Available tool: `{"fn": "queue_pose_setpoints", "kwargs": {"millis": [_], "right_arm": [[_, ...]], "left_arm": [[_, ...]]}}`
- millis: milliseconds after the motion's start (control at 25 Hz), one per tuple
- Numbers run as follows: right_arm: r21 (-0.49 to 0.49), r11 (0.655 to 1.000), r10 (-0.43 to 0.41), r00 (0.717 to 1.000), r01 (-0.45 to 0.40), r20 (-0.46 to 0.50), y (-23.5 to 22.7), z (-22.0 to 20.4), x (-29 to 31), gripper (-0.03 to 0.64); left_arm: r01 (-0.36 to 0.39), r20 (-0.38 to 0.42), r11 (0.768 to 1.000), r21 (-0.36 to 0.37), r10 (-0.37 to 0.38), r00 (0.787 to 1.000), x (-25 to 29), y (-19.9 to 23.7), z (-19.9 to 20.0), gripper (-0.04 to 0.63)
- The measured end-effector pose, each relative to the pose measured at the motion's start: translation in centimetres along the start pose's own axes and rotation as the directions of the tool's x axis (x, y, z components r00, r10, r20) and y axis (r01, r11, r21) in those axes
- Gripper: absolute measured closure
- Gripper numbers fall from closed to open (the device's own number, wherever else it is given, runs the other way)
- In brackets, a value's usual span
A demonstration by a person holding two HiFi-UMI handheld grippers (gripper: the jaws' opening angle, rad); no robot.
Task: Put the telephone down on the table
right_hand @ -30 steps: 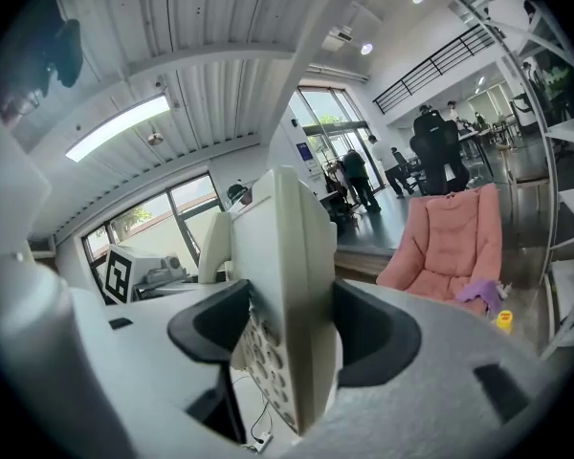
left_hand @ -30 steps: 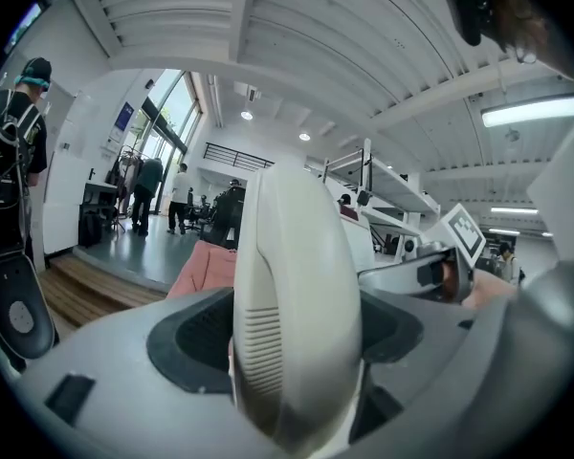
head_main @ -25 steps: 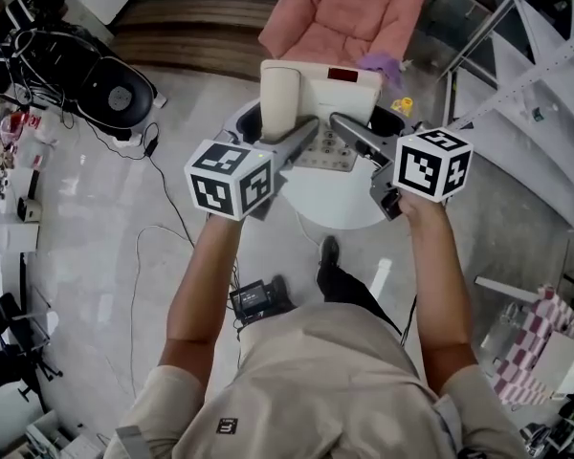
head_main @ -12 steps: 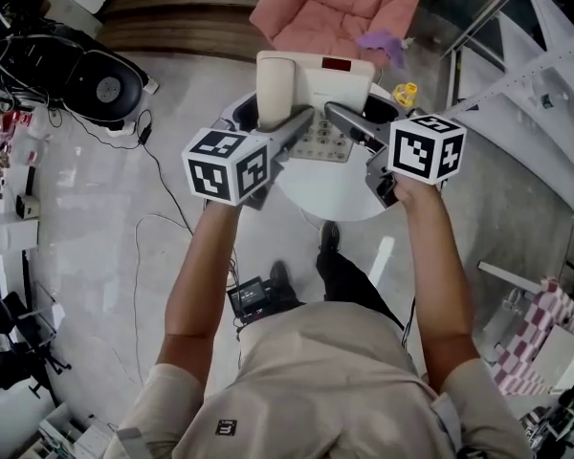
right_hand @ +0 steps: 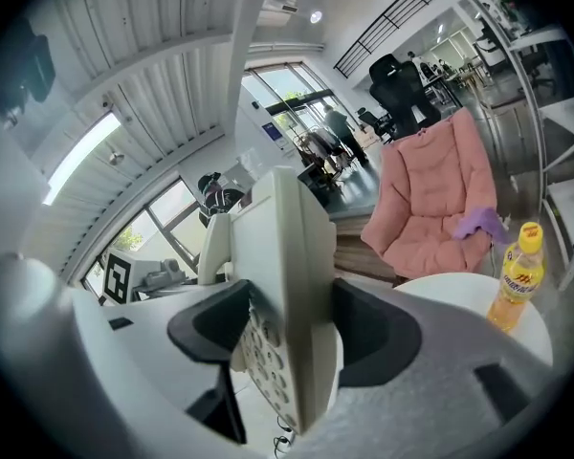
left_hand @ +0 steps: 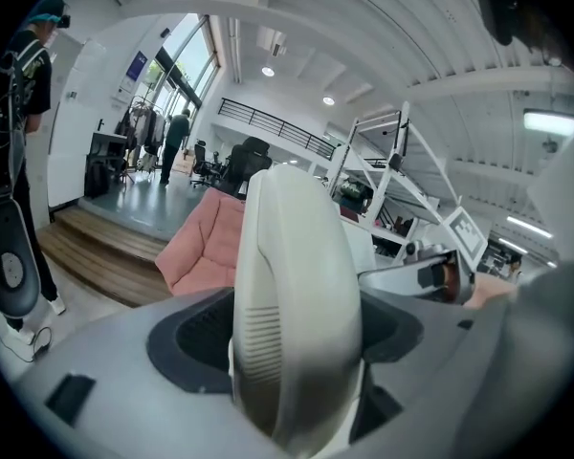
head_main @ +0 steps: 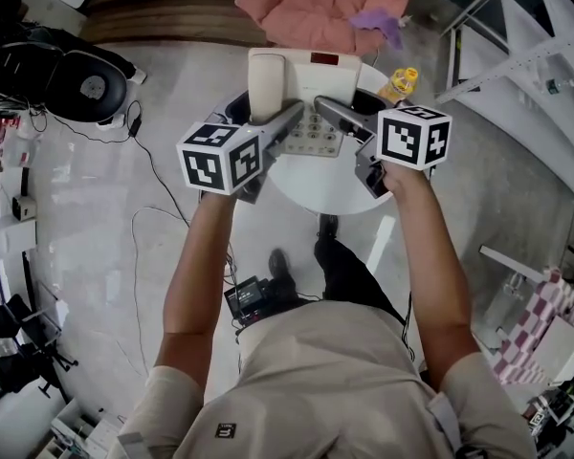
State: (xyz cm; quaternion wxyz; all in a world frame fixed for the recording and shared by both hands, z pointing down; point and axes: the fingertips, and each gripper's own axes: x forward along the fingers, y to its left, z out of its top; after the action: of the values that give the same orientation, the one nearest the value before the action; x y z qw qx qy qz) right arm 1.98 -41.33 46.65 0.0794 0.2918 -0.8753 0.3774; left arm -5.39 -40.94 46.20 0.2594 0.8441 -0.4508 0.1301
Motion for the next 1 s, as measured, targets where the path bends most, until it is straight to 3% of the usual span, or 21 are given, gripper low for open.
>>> {"fn": "queue_pose_setpoints", "kwargs": {"millis": [1000], "right_arm": [[0.18, 0.982, -0.045, 0.994, 0.062, -0.1, -12.8, -8.1, 6.3, 0.355]], "left_arm": [[-0.029, -0.176, 0.988, -0.153, 0.002, 0.984, 10.8, 5.9, -10.8, 0.239]]}}
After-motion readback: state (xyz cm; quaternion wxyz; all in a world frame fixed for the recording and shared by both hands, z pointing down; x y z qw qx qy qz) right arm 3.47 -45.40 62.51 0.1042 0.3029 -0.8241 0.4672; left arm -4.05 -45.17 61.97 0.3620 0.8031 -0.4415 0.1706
